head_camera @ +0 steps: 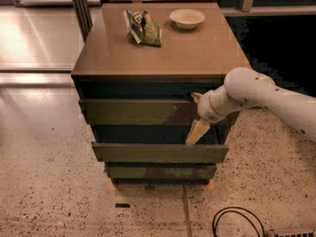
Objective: Open top drawer
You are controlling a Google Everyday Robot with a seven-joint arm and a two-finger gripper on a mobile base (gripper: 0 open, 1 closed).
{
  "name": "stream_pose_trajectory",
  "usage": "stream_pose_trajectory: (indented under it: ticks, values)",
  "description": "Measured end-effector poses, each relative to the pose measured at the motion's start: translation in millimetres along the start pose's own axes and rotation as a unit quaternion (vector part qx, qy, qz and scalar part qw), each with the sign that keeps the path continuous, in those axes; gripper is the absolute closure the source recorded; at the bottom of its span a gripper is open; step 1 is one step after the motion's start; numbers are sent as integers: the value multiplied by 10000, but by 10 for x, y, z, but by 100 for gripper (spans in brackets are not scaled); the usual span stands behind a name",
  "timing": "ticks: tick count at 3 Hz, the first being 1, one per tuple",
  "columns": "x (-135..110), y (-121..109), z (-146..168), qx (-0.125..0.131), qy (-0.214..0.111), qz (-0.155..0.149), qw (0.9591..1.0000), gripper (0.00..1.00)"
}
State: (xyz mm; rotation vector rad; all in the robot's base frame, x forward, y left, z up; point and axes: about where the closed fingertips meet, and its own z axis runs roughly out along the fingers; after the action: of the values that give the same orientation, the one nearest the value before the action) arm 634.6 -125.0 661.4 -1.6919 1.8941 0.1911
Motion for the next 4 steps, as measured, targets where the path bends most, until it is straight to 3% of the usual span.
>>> stream_pose_trajectory:
  ticks: [2,3,4]
  values:
    - [70,48,215,-542,121,174,9983,0]
    - [70,48,214,-542,121,175,9983,0]
    - [-28,367,-134,-719,48,253,9971,0]
